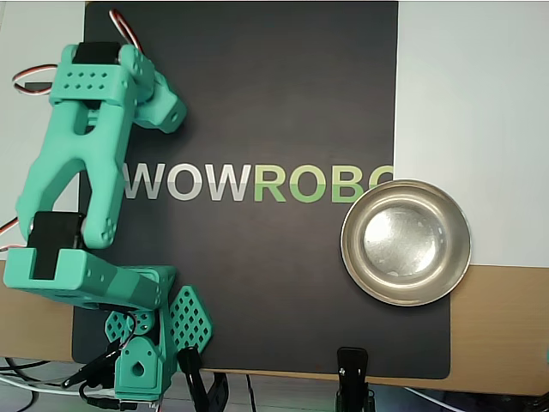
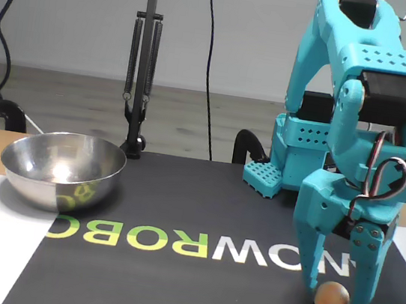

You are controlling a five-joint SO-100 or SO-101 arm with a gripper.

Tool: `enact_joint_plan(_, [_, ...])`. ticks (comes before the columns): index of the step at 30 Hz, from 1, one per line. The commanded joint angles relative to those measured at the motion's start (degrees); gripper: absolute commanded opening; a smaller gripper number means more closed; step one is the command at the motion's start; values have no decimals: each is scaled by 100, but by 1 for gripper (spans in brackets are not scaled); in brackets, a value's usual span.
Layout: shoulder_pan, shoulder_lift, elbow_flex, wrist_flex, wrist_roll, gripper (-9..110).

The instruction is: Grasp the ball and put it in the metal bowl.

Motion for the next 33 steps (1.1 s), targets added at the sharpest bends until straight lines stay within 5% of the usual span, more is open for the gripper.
enact_joint_plan(1, [9,26,-211,18,26,36])
enact_joint_plan(4, [9,26,-211,18,26,23])
enact_joint_plan(33, [299,1327,-141,149,642,23])
